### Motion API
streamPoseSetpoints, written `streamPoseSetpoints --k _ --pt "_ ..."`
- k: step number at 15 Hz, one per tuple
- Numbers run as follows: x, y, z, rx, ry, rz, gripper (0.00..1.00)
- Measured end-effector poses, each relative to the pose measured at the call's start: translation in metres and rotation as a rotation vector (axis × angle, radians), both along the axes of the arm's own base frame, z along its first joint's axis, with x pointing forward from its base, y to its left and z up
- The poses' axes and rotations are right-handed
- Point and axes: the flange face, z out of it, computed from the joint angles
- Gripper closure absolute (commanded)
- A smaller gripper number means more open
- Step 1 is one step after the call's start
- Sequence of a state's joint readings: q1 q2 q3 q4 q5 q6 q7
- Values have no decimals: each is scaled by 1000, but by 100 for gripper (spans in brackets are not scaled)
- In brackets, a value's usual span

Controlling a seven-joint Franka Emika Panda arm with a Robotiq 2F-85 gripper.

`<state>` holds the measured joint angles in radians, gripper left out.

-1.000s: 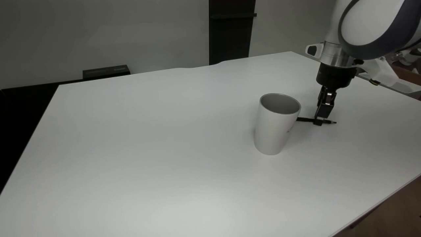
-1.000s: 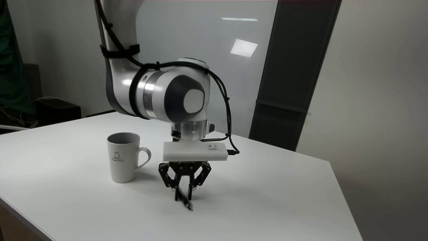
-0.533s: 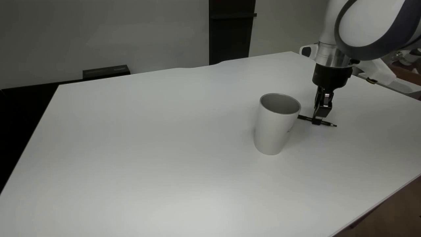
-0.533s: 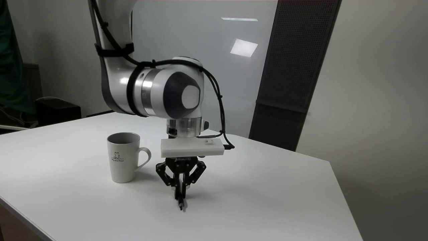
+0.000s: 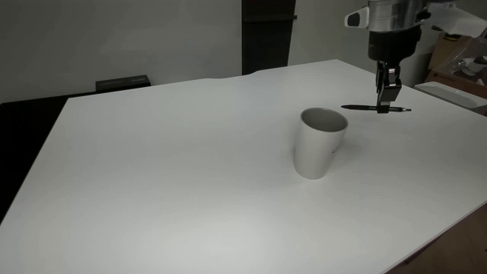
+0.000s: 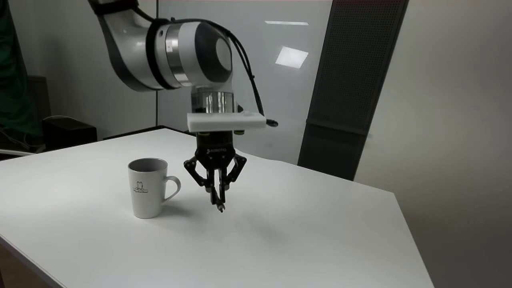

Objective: Put the pen inside the mug cup

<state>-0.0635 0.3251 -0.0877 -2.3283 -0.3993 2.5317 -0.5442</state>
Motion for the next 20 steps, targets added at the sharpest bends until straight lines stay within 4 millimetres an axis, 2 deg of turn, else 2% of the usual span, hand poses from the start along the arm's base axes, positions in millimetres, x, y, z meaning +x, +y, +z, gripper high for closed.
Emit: streamPoseSetpoints --k 3,5,8,10,12,14,20 --pt "-7 23 60 -90 83 -1 96" --pt "-14 40 92 -133 154 2 96" --pt "-16 74 129 -185 243 24 96" --pt "-15 96 143 -198 287 41 96" --pt "-10 113 148 -206 320 62 96" --pt "0 123 144 -206 339 85 96" --pt "35 131 105 -185 409 126 96"
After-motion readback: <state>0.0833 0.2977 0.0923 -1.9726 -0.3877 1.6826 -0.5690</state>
